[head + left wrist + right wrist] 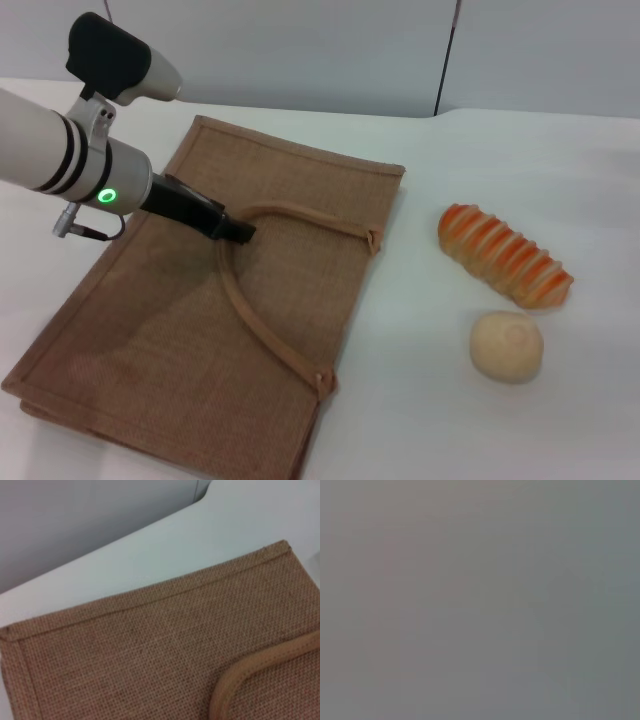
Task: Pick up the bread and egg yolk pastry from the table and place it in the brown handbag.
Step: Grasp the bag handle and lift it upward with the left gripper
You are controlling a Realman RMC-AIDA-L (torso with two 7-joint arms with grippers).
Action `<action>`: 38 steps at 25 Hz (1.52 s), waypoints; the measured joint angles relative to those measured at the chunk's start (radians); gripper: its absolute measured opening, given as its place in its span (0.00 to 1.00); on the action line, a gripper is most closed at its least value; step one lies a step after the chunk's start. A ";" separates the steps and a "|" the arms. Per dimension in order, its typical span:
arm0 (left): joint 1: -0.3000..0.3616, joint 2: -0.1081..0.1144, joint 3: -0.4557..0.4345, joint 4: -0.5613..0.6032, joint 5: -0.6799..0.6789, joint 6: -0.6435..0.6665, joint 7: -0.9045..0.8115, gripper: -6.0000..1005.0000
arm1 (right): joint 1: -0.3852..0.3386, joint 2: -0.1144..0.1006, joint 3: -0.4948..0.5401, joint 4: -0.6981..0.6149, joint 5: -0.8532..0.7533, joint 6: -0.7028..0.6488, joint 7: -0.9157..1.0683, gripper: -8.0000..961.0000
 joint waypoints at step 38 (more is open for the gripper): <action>-0.064 -0.006 -0.002 -0.090 0.053 0.022 -0.029 0.14 | 0.009 0.000 0.000 0.001 0.000 0.017 0.001 0.90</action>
